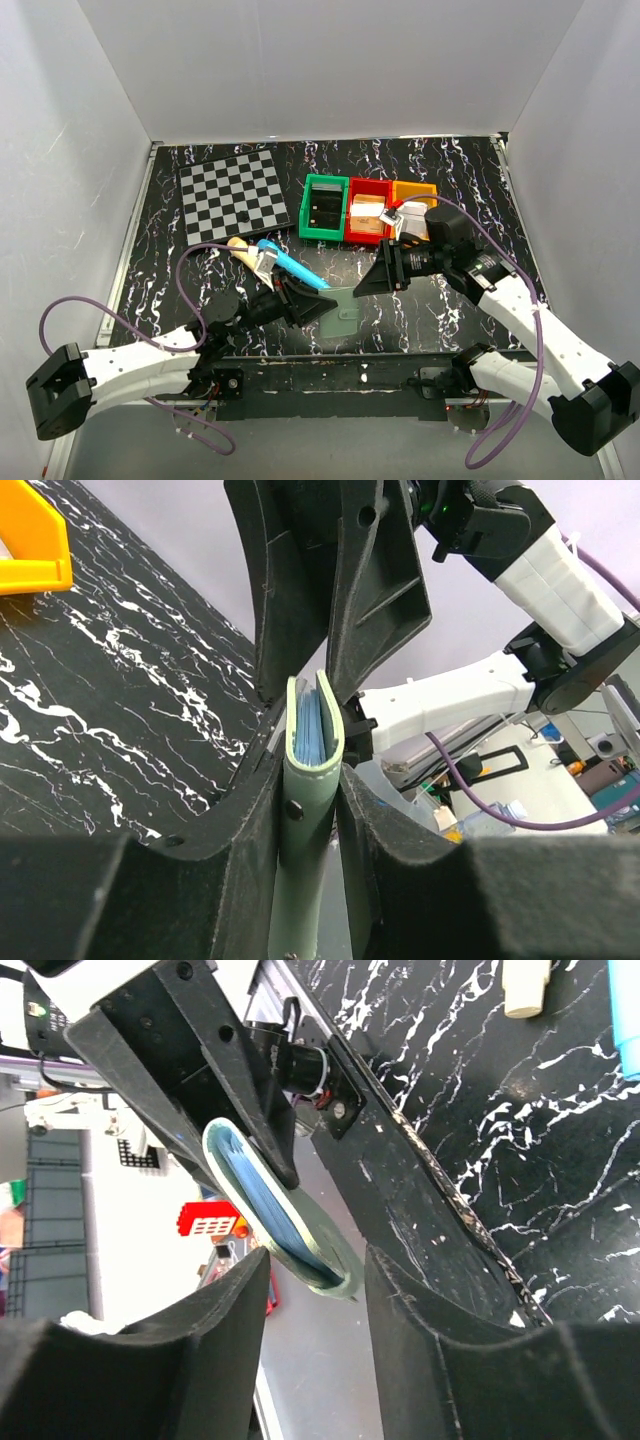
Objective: Take the credit cards out of the card holder
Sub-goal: Pick up the card holder from the center of the board.
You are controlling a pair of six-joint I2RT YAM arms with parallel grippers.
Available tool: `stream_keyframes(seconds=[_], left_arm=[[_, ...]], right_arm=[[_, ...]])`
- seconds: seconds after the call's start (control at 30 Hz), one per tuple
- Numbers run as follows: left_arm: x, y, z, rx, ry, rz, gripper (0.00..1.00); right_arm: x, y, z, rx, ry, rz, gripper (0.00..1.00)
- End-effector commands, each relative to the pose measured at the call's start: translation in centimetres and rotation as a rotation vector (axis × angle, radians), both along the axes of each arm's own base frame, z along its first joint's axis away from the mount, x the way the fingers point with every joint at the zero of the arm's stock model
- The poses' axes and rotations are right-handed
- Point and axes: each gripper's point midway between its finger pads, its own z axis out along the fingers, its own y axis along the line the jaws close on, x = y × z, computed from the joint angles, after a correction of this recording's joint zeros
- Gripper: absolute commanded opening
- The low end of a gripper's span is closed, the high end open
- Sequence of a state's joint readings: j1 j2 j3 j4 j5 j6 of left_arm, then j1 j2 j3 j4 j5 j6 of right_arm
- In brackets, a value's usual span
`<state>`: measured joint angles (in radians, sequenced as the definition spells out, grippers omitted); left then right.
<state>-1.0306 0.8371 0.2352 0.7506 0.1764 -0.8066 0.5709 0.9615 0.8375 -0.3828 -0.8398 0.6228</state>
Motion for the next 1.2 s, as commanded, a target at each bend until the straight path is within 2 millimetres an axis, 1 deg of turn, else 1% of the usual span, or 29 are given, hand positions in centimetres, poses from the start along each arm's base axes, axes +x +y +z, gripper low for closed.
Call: stream_keyframes(seconds=[0.0,0.1,0.17,0.2,0.27,0.3,0.33,0.4,0.43,0.53,0.57,0.6,0.67,0.8,0.83,0.87,0.9,0.93,1.0,1.1,1.17], left_arm=[[-0.1,0.3,2.8,-0.04,-0.042,0.008,0.25],[0.4,0.1,2.6,0.007,-0.038,0.024,0.15],[0.9,-0.2,2.4,0.048,-0.028,0.043,0.02],[1.3,-0.3,2.9,0.062,-0.025,0.059,0.0],[2.1,-0.5,3.0,0.113,-0.015,0.09,0.0],[2.4,-0.6,3.4,0.122,-0.019,0.101,0.0],[2.7,-0.6,3.4,0.144,-0.016,0.115,0.0],[3.9,-0.6,3.5,0.19,0.013,0.169,0.0],[4.7,-0.3,3.2,0.223,0.045,0.218,0.0],[6.8,0.4,2.9,0.279,0.137,0.346,0.0],[7.4,0.6,2.7,0.295,0.168,0.385,0.0],[7.7,1.0,2.0,0.327,0.2,0.418,0.0],[8.4,1.5,1.5,0.355,0.246,0.472,0.0],[9.2,1.9,1.3,0.42,0.287,0.543,0.0],[9.3,2.1,1.5,0.44,0.29,0.56,0.0],[9.5,2.1,1.0,0.47,0.293,0.577,0.0],[9.6,2.2,1.0,0.489,0.297,0.594,0.0],[9.6,2.4,0.6,0.512,0.305,0.606,0.0],[9.7,2.3,0.6,0.513,0.315,0.613,0.0],[9.9,1.9,1.1,0.504,0.335,0.613,0.0],[9.9,1.4,1.5,0.497,0.348,0.605,0.0]], right_arm=[[0.1,-0.8,2.0,-0.028,-0.114,-0.009,0.52],[0.4,-1.4,2.3,-0.081,-0.149,-0.034,0.53],[0.6,-2.1,2.4,-0.133,-0.181,-0.061,0.53],[0.5,-2.4,2.7,-0.157,-0.209,-0.072,0.53],[0.7,-3.1,3.2,-0.211,-0.276,-0.107,0.54],[0.9,-3.5,3.5,-0.242,-0.308,-0.127,0.54],[1.1,-3.8,3.6,-0.272,-0.334,-0.146,0.55],[1.6,-4.5,4.0,-0.338,-0.384,-0.195,0.55],[2.0,-4.8,4.1,-0.373,-0.407,-0.227,0.55],[4.1,-6.2,3.5,-0.538,-0.509,-0.392,0.52],[4.9,-6.7,3.5,-0.586,-0.557,-0.453,0.51],[5.3,-6.8,3.6,-0.611,-0.598,-0.487,0.51],[6.3,-6.9,4.2,-0.64,-0.677,-0.566,0.5],[7.6,-6.8,5.0,-0.682,-0.749,-0.65,0.54],[7.7,-6.5,5.1,-0.697,-0.756,-0.64,0.56],[7.8,-6.3,5.0,-0.719,-0.766,-0.626,0.57],[7.9,-6.2,5.1,-0.738,-0.776,-0.621,0.6],[7.9,-5.7,5.0,-0.75,-0.79,-0.607,0.62],[8.0,-4.4,4.9,-0.734,-0.806,-0.597,0.64],[7.8,-2.4,4.5,-0.674,-0.786,-0.587,0.64],[7.7,-1.4,4.4,-0.641,-0.761,-0.59,0.63]])
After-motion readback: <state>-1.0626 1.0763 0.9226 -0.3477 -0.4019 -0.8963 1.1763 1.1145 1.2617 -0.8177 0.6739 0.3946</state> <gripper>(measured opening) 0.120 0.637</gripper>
